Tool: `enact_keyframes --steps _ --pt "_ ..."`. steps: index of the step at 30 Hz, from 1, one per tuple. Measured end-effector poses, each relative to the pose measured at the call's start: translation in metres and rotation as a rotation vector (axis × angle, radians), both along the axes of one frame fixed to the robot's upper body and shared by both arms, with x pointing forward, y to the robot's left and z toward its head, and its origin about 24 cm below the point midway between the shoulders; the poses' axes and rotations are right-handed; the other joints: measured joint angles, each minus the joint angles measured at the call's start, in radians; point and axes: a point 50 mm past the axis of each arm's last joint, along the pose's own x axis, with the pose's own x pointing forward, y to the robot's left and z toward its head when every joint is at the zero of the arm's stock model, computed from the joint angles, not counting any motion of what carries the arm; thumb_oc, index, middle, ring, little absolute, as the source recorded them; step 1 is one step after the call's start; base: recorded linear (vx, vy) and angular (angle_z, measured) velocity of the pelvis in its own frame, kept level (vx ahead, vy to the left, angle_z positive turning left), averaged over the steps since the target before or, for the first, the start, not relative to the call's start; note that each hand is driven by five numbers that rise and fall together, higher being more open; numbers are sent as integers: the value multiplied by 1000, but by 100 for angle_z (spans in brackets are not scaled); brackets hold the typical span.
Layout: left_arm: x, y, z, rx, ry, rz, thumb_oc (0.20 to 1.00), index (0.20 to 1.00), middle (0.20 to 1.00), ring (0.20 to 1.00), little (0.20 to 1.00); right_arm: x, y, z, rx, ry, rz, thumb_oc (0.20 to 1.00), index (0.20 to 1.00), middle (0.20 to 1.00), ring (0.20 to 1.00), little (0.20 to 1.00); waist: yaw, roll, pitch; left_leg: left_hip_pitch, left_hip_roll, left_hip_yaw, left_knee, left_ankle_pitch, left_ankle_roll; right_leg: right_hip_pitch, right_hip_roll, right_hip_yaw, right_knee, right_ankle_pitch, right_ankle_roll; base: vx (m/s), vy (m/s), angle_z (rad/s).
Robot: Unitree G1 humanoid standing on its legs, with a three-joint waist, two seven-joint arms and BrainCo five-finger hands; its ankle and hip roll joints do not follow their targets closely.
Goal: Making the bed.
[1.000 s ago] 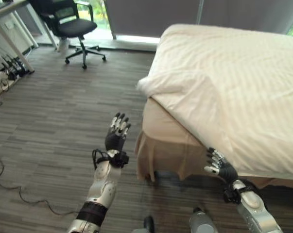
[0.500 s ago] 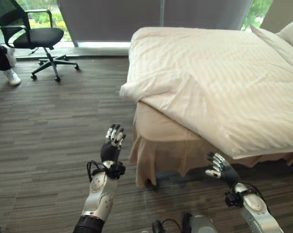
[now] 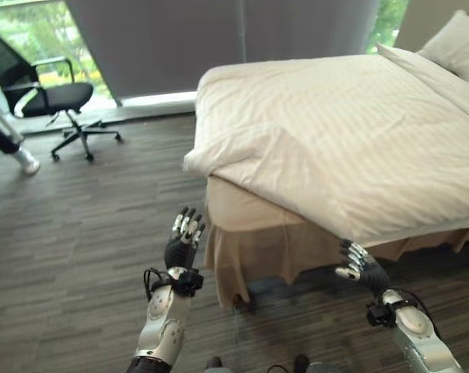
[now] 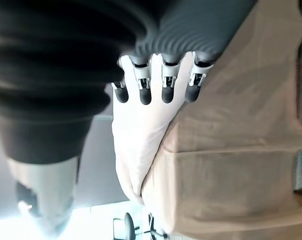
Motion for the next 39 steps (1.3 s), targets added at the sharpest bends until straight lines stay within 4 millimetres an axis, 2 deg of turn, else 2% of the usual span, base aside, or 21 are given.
enact_keyframes --steps 1,2,5,6,9,10,11,13,14,15,17,19,20,21,22,23,24,26,27,29,39 --pt "1 -2 1 -12 -7 1 1000 1000 1000 1000 1000 -1 -4 0 -17 6 2 1000 1000 1000 1000 1000 -4 25 1 20 1 -10 -1 32 -8 -2 1 8 0 15 22 105 200 -24" --pt "3 -4 2 -19 -13 0 1000 1000 1000 1000 1000 -4 -5 -2 -19 16 -2 1000 1000 1000 1000 1000 -9 27 5 28 -7 -11 -8 10 -39 -3 -10 18 -6 26 40 131 244 -22" --pt "11 -4 12 -17 -55 1 1000 1000 1000 1000 1000 -6 -3 -4 -8 26 16 1000 1000 1000 1000 1000 -27 21 18 25 -39 -20 -41 -91 -39 -9 -43 41 -60 80 88 126 257 -9" --pt "12 -3 13 -9 -59 -1 1000 1000 1000 1000 1000 -7 -1 -6 5 30 11 1000 1000 1000 1000 1000 -25 2 24 29 -54 -4 -54 -95 -42 -16 -53 52 -64 105 89 88 211 -13" --pt "6 6 8 24 -31 7 1000 1000 1000 1000 1000 -8 11 -9 58 30 19 1000 1000 1000 1000 1000 -6 -20 32 64 -91 61 -82 -88 -13 -9 -101 67 -97 124 71 115 406 -53" --pt "5 8 6 53 -17 -8 1000 1000 1000 1000 1000 -11 13 -11 92 29 -14 1000 1000 1000 1000 1000 -3 -44 24 90 -135 92 -117 -93 18 -1 -132 69 -100 165 74 51 375 -51" --pt "4 8 5 59 -7 -14 1000 1000 1000 1000 1000 -11 14 -12 101 29 -29 1000 1000 1000 1000 1000 -10 -36 18 104 -143 99 -140 -80 27 -4 -138 79 -106 165 76 33 352 -43" --pt "4 8 5 69 -8 -23 1000 1000 1000 1000 1000 -12 14 -13 105 31 -37 1000 1000 1000 1000 1000 -21 -34 19 108 -170 121 -158 -76 39 -28 -160 100 -94 180 90 -3 270 -39" --pt "6 8 7 79 -14 -30 1000 1000 1000 1000 1000 -11 16 -13 109 32 -39 1000 1000 1000 1000 1000 -28 -32 18 102 -200 148 -157 -75 52 -73 -173 112 -62 206 125 -22 195 -69" --pt "7 10 9 96 -20 -31 1000 1000 1000 1000 1000 -8 19 -12 115 23 -32 1000 1000 1000 1000 1000 -21 -29 18 91 -194 177 -150 -70 58 -115 -177 115 -36 235 157 -74 302 -66" --pt "9 10 12 112 -30 -34 1000 1000 1000 1000 1000 -8 24 -13 122 27 -16 1000 1000 1000 1000 1000 -22 -41 27 96 -212 221 -129 -81 77 -145 -177 64 -5 285 164 -105 401 -64" --pt "7 13 7 134 -8 -26 1000 1000 1000 1000 1000 -5 27 -11 130 19 1 1000 1000 1000 1000 1000 -26 -31 35 91 -207 251 -97 -99 84 -173 -160 -18 21 352 110 -39 156 -61" --pt "5 17 6 140 -1 -14 1000 1000 1000 1000 1000 -3 29 -10 131 14 15 1000 1000 1000 1000 1000 -19 -18 42 92 -185 273 -97 -114 105 -182 -158 -37 23 374 118 -42 134 -43" --pt "3 19 4 138 7 -4 1000 1000 1000 1000 1000 -4 30 -11 131 22 19 1000 1000 1000 1000 1000 -23 -9 43 96 -178 276 -105 -111 106 -189 -154 -44 53 344 132 -75 214 -41" --pt "-5 24 2 135 16 21 1000 1000 1000 1000 1000 -5 30 -12 121 32 41 1000 1000 1000 1000 1000 -7 8 40 94 -152 309 -109 -104 114 -216 -129 -180 249 170 70 -44 142 -51" --pt "-10 29 1 135 21 41 1000 1000 1000 1000 1000 -5 30 -11 116 31 50 1000 1000 1000 1000 1000 8 8 37 98 -136 321 -104 -105 112 -224 -113 -243 337 89 40 -21 41 -61" --pt "-13 33 1 137 25 60 1000 1000 1000 1000 1000 -5 30 -11 115 32 52 1000 1000 1000 1000 1000 26 1 27 93 -130 329 -105 -102 107 -209 -91 -261 354 33 38 8 -82 -36" --pt "-15 37 -1 132 33 81 1000 1000 1000 1000 1000 -5 29 -11 111 33 54 1000 1000 1000 1000 1000 30 -28 22 91 -139 328 -110 -81 76 -119 -85 -305 208 -34 -3 18 -111 7" --pt "-15 34 -2 111 31 85 1000 1000 1000 1000 1000 -5 27 -11 102 35 56 1000 1000 1000 1000 1000 30 -20 22 95 -135 315 -110 -78 72 -47 -44 -287 82 -44 -26 30 -58 11" --pt "-15 27 -4 85 31 72 1000 1000 1000 1000 1000 0 26 -7 89 19 70 1000 1000 1000 1000 1000 38 -1 11 96 -121 310 -110 -76 69 2 1 -271 -36 9 -67 63 -52 -6" --pt "-20 20 -14 49 81 49 1000 1000 1000 1000 1000 -12 18 -14 71 61 46 1000 1000 1000 1000 1000 28 6 -15 117 -110 338 -130 -68 56 71 43 -242 -187 85 -67 18 -15 -10"
